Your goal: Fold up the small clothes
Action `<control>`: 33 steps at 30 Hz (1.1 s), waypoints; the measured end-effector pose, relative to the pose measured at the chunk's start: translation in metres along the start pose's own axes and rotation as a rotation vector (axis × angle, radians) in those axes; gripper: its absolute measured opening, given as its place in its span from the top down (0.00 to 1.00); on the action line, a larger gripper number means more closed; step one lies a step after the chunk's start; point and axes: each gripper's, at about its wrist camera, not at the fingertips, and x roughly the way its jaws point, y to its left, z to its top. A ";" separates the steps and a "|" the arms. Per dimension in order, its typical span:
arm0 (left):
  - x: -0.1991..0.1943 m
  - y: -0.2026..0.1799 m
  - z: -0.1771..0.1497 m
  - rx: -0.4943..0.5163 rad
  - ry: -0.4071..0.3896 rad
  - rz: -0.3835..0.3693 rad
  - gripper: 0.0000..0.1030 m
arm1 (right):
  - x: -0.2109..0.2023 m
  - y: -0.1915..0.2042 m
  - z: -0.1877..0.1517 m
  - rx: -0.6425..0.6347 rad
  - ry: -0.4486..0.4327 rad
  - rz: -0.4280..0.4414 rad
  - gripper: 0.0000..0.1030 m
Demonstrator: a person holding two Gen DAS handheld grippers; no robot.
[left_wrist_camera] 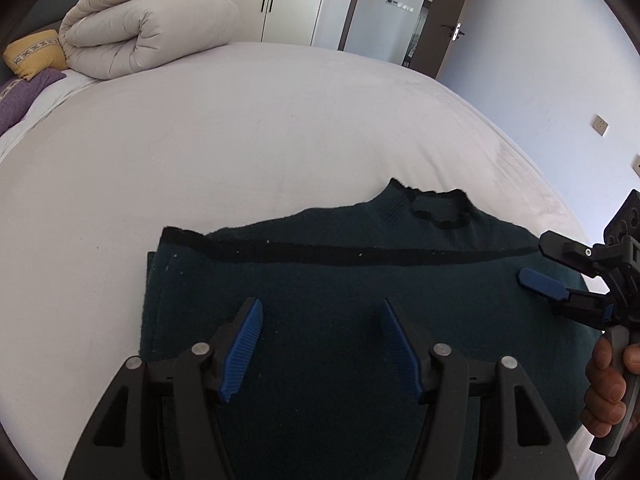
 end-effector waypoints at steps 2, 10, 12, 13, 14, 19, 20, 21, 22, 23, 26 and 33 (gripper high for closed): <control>0.005 0.006 -0.003 -0.019 -0.015 -0.005 0.37 | 0.005 -0.017 0.008 0.042 -0.028 -0.038 0.75; 0.006 0.007 -0.003 -0.023 -0.042 -0.026 0.31 | -0.075 -0.130 0.008 0.353 -0.356 -0.108 1.00; 0.004 0.007 -0.003 -0.030 -0.038 -0.019 0.31 | -0.097 -0.142 -0.002 0.371 -0.429 -0.179 1.00; 0.002 0.008 -0.004 -0.035 -0.035 -0.014 0.30 | -0.105 -0.150 -0.007 0.397 -0.454 -0.170 1.00; 0.000 0.009 -0.005 -0.041 -0.031 -0.004 0.30 | -0.112 -0.156 -0.012 0.423 -0.467 -0.159 1.00; -0.019 0.011 -0.020 -0.067 -0.024 0.021 0.28 | -0.137 -0.123 -0.029 0.341 -0.459 -0.203 0.91; -0.026 0.007 -0.025 -0.061 -0.019 0.023 0.28 | -0.131 -0.107 -0.034 0.303 -0.416 -0.148 0.91; -0.034 0.004 -0.031 -0.063 -0.019 0.011 0.28 | -0.126 -0.087 -0.040 0.248 -0.369 -0.116 0.91; -0.043 0.000 -0.038 -0.069 -0.025 -0.021 0.28 | -0.116 -0.066 -0.047 0.187 -0.318 -0.081 0.91; -0.051 -0.003 -0.047 -0.072 -0.026 -0.055 0.28 | -0.102 -0.045 -0.056 0.127 -0.249 -0.038 0.91; -0.061 -0.017 -0.074 -0.029 0.034 -0.072 0.28 | -0.053 -0.008 -0.085 0.023 -0.051 0.029 0.91; -0.055 -0.017 -0.101 0.061 0.083 -0.009 0.29 | -0.026 -0.033 -0.105 0.079 -0.032 -0.035 0.97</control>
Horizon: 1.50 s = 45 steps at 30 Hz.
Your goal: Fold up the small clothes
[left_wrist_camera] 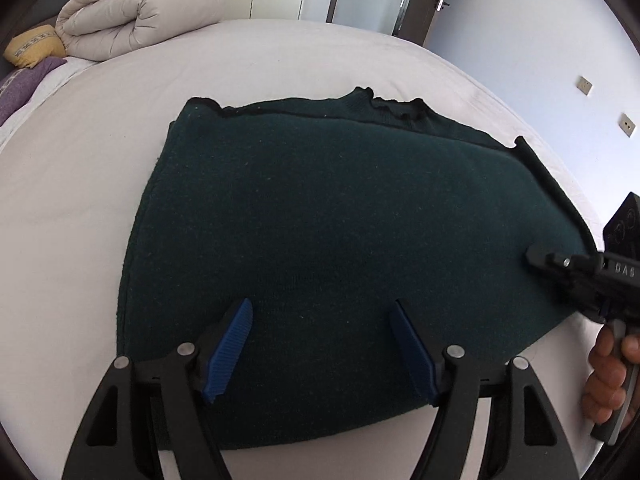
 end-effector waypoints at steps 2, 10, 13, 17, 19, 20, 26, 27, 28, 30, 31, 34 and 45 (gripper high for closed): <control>0.001 0.001 0.001 0.001 0.003 -0.001 0.29 | -0.029 -0.021 0.011 0.030 -0.105 -0.059 0.97; 0.001 0.003 -0.002 0.011 -0.015 -0.021 0.28 | -0.155 -0.087 0.038 0.332 -0.518 -0.320 0.75; 0.003 0.000 -0.002 0.013 -0.016 -0.014 0.25 | -0.145 -0.048 0.046 0.197 -0.490 -0.280 0.73; 0.006 -0.004 -0.001 0.017 -0.013 0.000 0.22 | -0.080 0.018 0.068 -0.018 -0.336 -0.197 0.49; 0.006 -0.003 -0.001 0.014 -0.010 -0.002 0.22 | -0.039 0.037 0.076 -0.074 -0.260 -0.173 0.49; 0.006 -0.003 0.000 0.014 -0.009 -0.004 0.22 | -0.022 0.041 0.078 -0.074 -0.235 -0.172 0.49; 0.006 -0.001 -0.001 0.009 -0.018 -0.015 0.21 | 0.018 0.001 0.079 0.027 -0.215 -0.134 0.70; 0.005 0.000 -0.001 0.007 -0.022 -0.020 0.21 | 0.010 -0.012 0.077 0.050 -0.228 -0.133 0.73; 0.005 0.001 -0.002 0.003 -0.027 -0.025 0.21 | 0.005 -0.020 0.076 0.067 -0.252 -0.132 0.74; 0.004 0.003 -0.002 -0.007 -0.036 -0.040 0.21 | 0.005 -0.032 0.076 0.091 -0.301 -0.177 0.74; 0.003 0.005 -0.002 -0.014 -0.042 -0.050 0.21 | 0.000 -0.037 0.073 0.110 -0.314 -0.179 0.74; 0.000 0.008 -0.003 -0.027 -0.049 -0.069 0.21 | -0.028 -0.039 0.058 0.119 -0.353 -0.293 0.69; -0.001 0.010 -0.006 -0.032 -0.070 -0.080 0.21 | -0.065 -0.019 0.028 -0.172 -0.252 -0.502 0.59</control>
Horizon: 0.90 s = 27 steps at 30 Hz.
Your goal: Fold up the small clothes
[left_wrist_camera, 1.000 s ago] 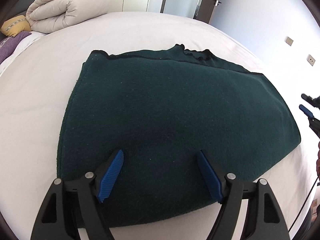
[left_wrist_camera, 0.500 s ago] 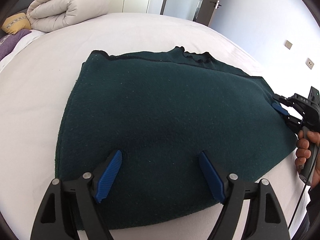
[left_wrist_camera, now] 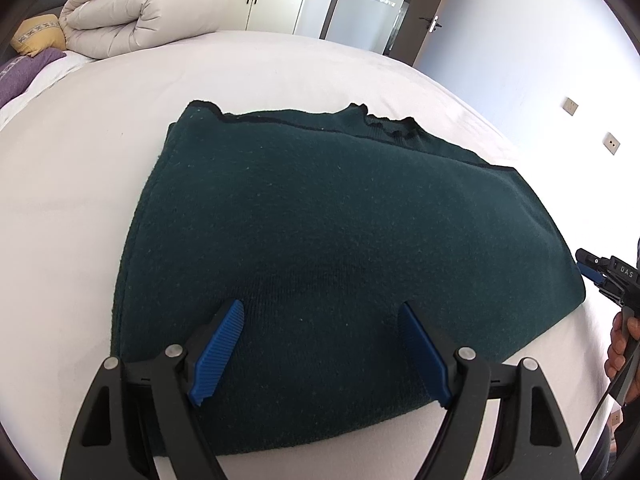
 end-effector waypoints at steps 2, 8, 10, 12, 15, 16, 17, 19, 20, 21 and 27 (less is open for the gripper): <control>0.000 -0.001 0.000 0.008 0.002 0.007 0.21 | 0.008 0.001 -0.004 -0.025 0.035 -0.022 0.59; -0.001 0.000 -0.001 0.000 0.000 -0.004 0.20 | 0.003 -0.006 -0.006 -0.037 0.058 -0.022 0.76; -0.002 0.001 -0.001 -0.002 0.000 -0.007 0.20 | -0.023 -0.022 -0.008 -0.074 0.051 -0.039 0.83; -0.002 0.001 -0.001 -0.004 0.000 -0.008 0.20 | -0.044 -0.032 -0.010 -0.110 0.037 -0.061 0.94; -0.002 0.001 0.000 -0.006 0.004 -0.013 0.21 | -0.061 -0.036 -0.012 -0.143 0.025 -0.089 0.95; -0.002 0.001 -0.001 -0.005 0.003 -0.011 0.21 | -0.065 -0.037 -0.013 -0.150 0.028 -0.093 0.95; -0.002 0.001 0.000 -0.005 0.007 -0.012 0.21 | -0.069 -0.039 -0.014 -0.156 0.034 -0.103 0.96; -0.003 0.001 0.000 0.003 0.016 0.007 0.28 | -0.073 -0.045 -0.015 -0.145 0.060 -0.103 0.96; -0.004 0.001 0.000 0.007 0.021 0.018 0.31 | -0.075 -0.049 -0.016 -0.136 0.073 -0.098 0.96; -0.004 0.003 0.000 0.009 0.023 0.021 0.35 | -0.077 -0.054 -0.018 -0.125 0.080 -0.098 0.96; -0.003 0.006 0.000 0.014 0.033 0.016 0.38 | -0.065 -0.076 -0.021 -0.048 0.091 -0.010 0.95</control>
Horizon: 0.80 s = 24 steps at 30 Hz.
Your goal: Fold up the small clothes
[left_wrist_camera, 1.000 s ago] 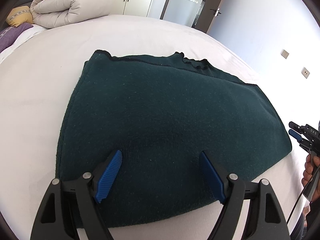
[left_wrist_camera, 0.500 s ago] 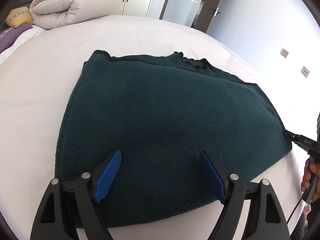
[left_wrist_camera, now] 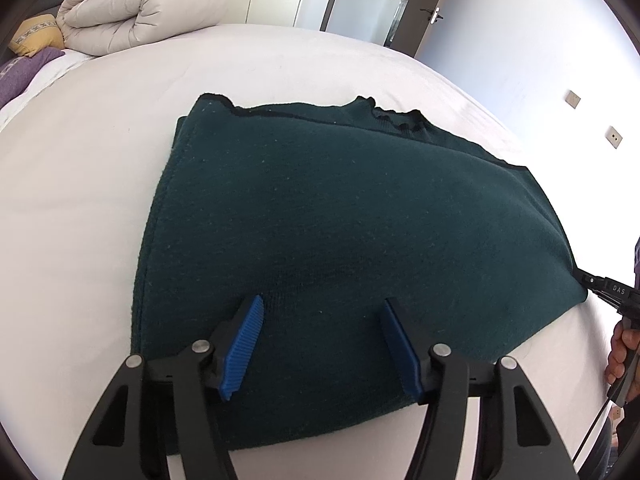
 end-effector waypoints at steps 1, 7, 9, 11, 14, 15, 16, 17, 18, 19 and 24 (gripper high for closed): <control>0.001 -0.001 0.000 0.004 0.000 0.003 0.38 | 0.000 -0.001 0.001 0.005 -0.007 0.009 0.94; 0.000 0.001 0.001 -0.005 -0.007 -0.020 0.36 | -0.019 0.008 0.007 -0.005 -0.053 -0.126 0.58; -0.002 0.005 0.001 -0.015 -0.008 -0.029 0.36 | -0.037 0.010 0.010 0.035 -0.131 -0.174 0.45; -0.001 0.005 0.000 -0.017 -0.011 -0.028 0.36 | -0.053 0.021 0.015 0.044 -0.194 -0.133 0.45; 0.000 0.004 0.001 -0.016 -0.008 -0.019 0.35 | -0.053 0.057 0.021 -0.013 -0.168 0.130 0.45; 0.000 0.003 0.001 -0.013 -0.007 -0.015 0.35 | -0.046 0.073 0.022 -0.045 -0.135 0.216 0.45; 0.000 0.003 0.001 -0.010 -0.006 -0.011 0.35 | -0.037 0.087 0.022 -0.072 -0.105 0.278 0.45; 0.000 0.002 0.001 -0.008 -0.005 -0.008 0.35 | -0.026 0.099 0.021 -0.091 -0.078 0.319 0.45; 0.001 0.002 0.001 -0.006 -0.004 -0.006 0.35 | -0.013 0.109 0.020 -0.103 -0.042 0.352 0.45; 0.001 0.002 0.001 -0.005 -0.004 -0.005 0.35 | 0.000 0.117 0.017 -0.106 -0.003 0.370 0.45; 0.001 0.003 0.000 -0.002 -0.003 -0.006 0.35 | 0.050 0.106 0.007 0.000 0.110 0.375 0.49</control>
